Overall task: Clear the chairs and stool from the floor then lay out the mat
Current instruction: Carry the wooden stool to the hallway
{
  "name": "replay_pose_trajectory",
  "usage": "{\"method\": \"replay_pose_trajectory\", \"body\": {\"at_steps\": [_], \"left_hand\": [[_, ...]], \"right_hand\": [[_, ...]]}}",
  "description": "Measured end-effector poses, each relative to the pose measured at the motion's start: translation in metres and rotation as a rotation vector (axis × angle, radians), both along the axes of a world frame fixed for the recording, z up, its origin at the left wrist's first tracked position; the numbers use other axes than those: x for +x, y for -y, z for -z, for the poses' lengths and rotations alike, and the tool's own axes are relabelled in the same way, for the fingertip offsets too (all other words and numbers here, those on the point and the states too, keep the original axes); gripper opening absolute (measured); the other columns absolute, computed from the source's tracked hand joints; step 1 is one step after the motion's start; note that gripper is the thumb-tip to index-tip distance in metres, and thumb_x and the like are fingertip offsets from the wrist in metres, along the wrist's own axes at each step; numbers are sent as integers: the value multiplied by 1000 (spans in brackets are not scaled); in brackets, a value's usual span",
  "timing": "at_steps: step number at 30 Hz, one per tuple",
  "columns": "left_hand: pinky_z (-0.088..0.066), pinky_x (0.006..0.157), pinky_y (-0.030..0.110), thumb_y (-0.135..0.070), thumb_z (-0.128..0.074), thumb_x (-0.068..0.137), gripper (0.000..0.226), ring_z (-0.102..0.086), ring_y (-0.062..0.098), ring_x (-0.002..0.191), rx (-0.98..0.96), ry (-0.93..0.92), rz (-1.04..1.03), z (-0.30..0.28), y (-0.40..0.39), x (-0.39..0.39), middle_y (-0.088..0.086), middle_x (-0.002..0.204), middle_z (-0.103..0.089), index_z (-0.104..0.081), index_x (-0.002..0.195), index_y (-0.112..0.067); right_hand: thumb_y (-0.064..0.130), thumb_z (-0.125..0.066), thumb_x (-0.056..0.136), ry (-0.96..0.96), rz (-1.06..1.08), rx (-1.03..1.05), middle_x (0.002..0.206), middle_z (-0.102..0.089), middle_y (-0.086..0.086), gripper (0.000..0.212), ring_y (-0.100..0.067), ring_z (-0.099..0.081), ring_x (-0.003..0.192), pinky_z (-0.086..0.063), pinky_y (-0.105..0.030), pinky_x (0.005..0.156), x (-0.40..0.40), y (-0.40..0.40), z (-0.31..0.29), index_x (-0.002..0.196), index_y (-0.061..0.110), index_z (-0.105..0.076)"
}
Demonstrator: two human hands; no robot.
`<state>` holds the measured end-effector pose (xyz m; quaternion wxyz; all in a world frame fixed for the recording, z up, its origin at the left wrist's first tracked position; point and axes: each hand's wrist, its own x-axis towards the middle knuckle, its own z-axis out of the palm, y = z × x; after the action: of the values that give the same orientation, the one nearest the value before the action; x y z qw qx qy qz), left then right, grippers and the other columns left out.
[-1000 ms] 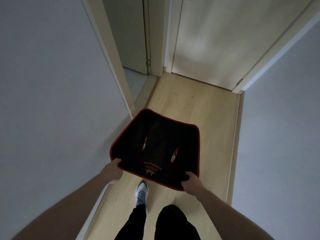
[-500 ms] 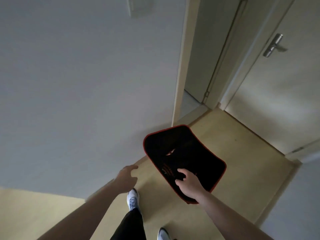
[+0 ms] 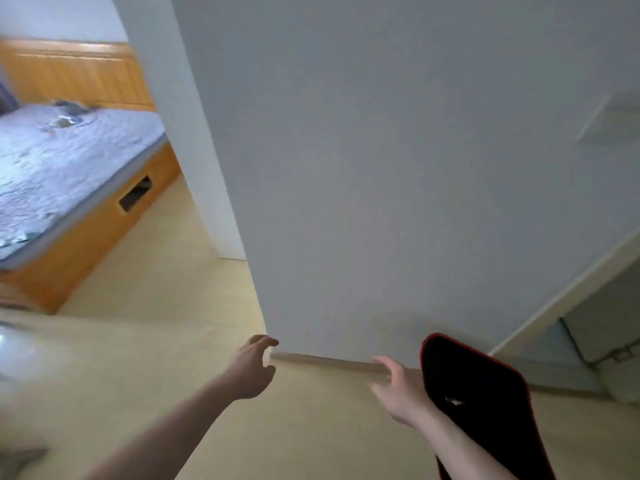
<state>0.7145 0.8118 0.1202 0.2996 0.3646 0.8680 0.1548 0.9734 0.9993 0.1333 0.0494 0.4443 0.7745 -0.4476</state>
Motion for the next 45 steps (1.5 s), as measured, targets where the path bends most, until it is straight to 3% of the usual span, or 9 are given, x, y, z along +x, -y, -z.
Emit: {"method": "replay_pose_trajectory", "body": {"at_steps": [2,6,10,17,25,32,37,41,45], "left_hand": [[-31,115,27,-16,-59,90,56,-40,21,140,20,0,-59,-5,25,-10,0,154,-36,-48,144,-20],[-32,109,22,-17,-59,90,57,-43,16,138,19,-23,-252,-18,123,-58,-5,154,-35,-45,144,-22],[-39,103,25,-21,-59,89,58,-51,16,129,14,-30,-404,-24,207,-95,-11,154,-35,-44,145,-26],[-37,110,27,-26,-59,91,59,-42,15,137,33,-49,-627,-17,378,-163,-12,156,-33,-41,146,-29],[-41,108,29,-27,-61,87,61,-46,13,131,78,-36,-870,-22,512,-208,-10,151,-37,-43,145,-29],[-36,110,26,-23,-60,88,62,-45,14,134,75,-4,-1091,-12,590,-232,-8,154,-36,-43,147,-27],[-35,114,30,-20,-60,91,61,-40,15,139,60,-6,-1210,-10,631,-257,-7,156,-34,-41,149,-24],[-40,105,25,-20,-60,92,61,-43,12,136,40,-1,-1289,-10,657,-291,-8,156,-35,-40,150,-24],[-38,114,32,-22,-61,91,61,-42,14,138,24,-8,-1360,-14,671,-326,-6,155,-36,-40,149,-23]], "right_hand": [[28,-65,93,6,-54,14,151,-50,2,57,-17,-55,130,-49,-23,89,-27,10,-9,147,28,-47],[32,-69,92,-17,-250,52,151,-51,0,59,-18,-50,137,-42,-27,109,-122,66,-18,147,29,-47],[31,-67,94,-42,-386,41,151,-49,1,60,-15,-49,137,-40,-25,107,-194,132,-32,149,30,-44],[33,-63,95,-103,-650,34,152,-43,11,59,-11,-46,137,-42,-27,107,-321,278,-53,150,35,-41],[35,-65,92,-110,-863,27,150,-46,7,60,-10,-49,133,-44,-30,108,-428,401,-64,148,35,-44],[39,-67,91,-54,-1081,33,144,-52,-3,62,-13,-51,133,-46,-32,106,-516,477,-54,148,38,-43],[36,-68,92,-71,-1187,-11,146,-51,2,60,-12,-51,132,-46,-28,101,-578,522,-39,148,38,-44],[32,-67,93,-72,-1240,-70,149,-45,7,59,-12,-51,132,-47,-27,101,-636,547,-32,147,36,-44],[31,-67,94,-55,-1295,-108,150,-42,7,58,-12,-50,130,-49,-29,102,-687,563,-24,147,35,-44]]}}
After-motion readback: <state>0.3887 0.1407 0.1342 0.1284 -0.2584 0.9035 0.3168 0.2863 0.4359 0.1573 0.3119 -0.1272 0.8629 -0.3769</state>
